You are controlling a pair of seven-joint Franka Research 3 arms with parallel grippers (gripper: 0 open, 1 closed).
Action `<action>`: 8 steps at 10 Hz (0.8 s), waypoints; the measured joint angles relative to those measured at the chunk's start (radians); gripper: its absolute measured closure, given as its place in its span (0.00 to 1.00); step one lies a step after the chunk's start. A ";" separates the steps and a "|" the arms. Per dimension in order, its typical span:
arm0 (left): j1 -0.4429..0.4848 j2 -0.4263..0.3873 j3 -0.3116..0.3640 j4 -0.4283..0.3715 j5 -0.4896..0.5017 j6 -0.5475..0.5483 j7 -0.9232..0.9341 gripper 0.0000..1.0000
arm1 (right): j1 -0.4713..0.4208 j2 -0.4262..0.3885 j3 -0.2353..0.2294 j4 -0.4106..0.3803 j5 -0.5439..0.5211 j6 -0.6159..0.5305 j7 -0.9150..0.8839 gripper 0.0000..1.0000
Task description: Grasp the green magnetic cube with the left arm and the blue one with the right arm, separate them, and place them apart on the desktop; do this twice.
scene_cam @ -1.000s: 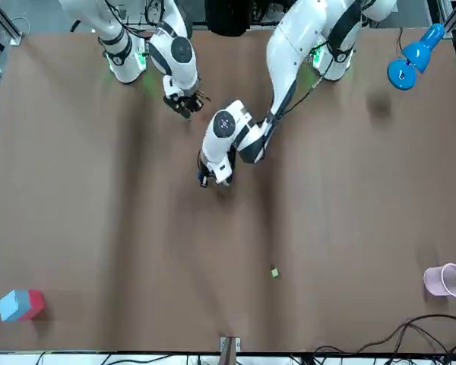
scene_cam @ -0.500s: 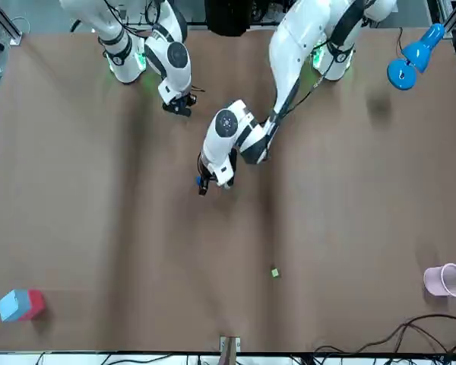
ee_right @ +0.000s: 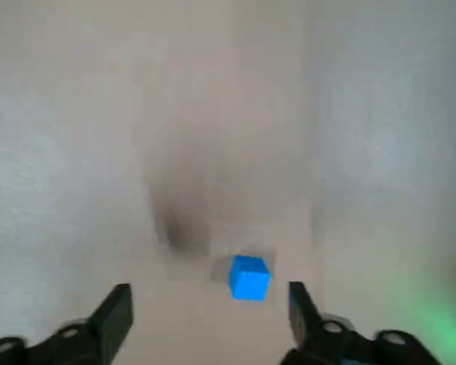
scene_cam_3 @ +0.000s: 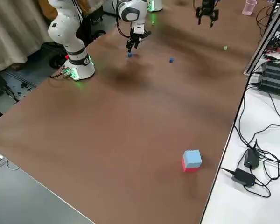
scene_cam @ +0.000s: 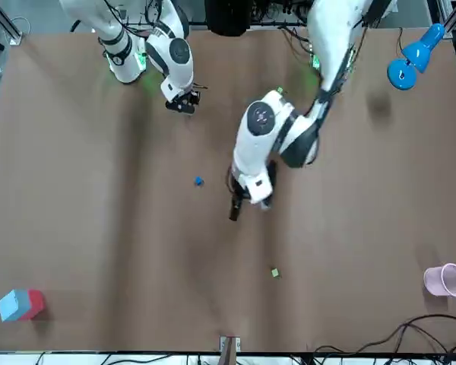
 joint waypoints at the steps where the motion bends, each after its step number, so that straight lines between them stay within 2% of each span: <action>1: 0.040 -0.048 0.000 0.001 0.004 -0.107 0.094 0.00 | -0.003 -0.001 0.000 0.063 0.000 0.000 0.000 0.00; 2: 0.076 -0.099 0.001 0.001 0.005 -0.223 0.191 0.00 | -0.009 0.000 -0.008 0.131 0.000 -0.005 0.000 0.00; 4: 0.140 -0.176 0.003 -0.002 0.008 -0.399 0.420 0.00 | -0.015 0.034 -0.068 0.254 -0.055 -0.014 -0.007 0.00; 6: 0.205 -0.224 0.005 -0.004 0.037 -0.440 0.752 0.00 | -0.013 0.126 -0.150 0.376 -0.141 -0.014 -0.059 0.00; 8: 0.280 -0.248 -0.036 -0.008 0.075 -0.440 1.001 0.00 | -0.013 0.219 -0.225 0.476 -0.149 -0.014 -0.170 0.00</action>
